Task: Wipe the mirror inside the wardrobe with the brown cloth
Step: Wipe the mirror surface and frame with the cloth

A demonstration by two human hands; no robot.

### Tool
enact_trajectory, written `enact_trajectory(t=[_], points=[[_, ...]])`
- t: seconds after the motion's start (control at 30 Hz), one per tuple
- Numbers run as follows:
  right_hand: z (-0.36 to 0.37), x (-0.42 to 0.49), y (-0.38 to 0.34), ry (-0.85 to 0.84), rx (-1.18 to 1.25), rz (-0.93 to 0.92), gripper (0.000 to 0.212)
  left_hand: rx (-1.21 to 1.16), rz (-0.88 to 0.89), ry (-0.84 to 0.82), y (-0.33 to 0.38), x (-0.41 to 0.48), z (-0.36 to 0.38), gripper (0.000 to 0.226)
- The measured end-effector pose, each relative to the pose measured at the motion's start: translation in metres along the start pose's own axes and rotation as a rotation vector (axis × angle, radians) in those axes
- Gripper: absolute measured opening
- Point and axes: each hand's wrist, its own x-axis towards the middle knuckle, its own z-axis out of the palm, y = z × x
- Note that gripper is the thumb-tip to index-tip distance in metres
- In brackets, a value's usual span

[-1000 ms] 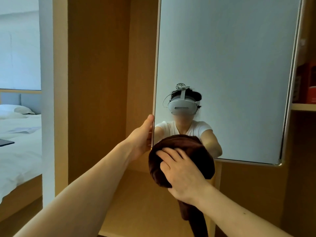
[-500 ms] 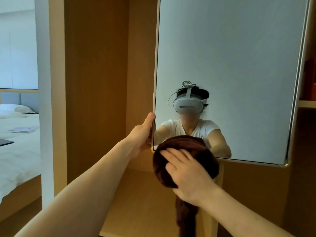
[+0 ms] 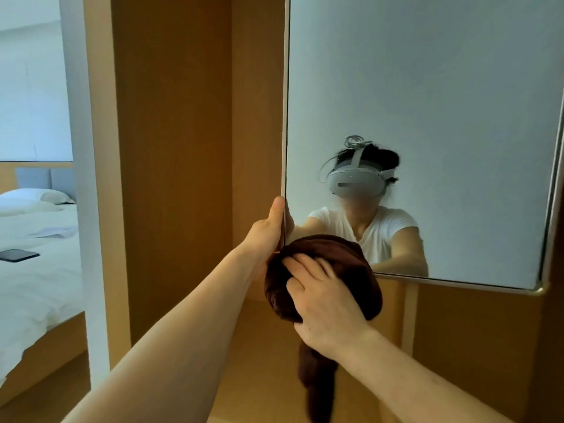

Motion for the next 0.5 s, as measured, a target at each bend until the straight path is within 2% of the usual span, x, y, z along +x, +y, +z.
enact_trajectory(t=[0.1, 0.27, 0.37, 0.43, 0.5], points=[[0.001, -0.005, 0.012, -0.049, 0.005, -0.08, 0.061, -0.002, 0.022, 0.005, -0.002, 0.005, 0.001, 0.085], [-0.031, 0.001, 0.057, -0.206, -0.052, -0.3, 0.051, -0.031, 0.02, -0.016, -0.005, 0.009, 0.0, 0.081], [-0.047, 0.022, 0.072, -0.246, 0.004, -0.334, 0.05, -0.014, 0.036, -0.01, -0.007, 0.015, 0.004, 0.081], [-0.061, 0.046, 0.082, -0.173, 0.006, -0.306, 0.05, -0.041, 0.069, 0.004, -0.009, 0.018, 0.005, 0.078], [-0.077, 0.079, 0.095, 0.044, -0.023, -0.222, 0.052, -0.056, 0.081, -0.004, -0.011, 0.02, 0.005, 0.078]])
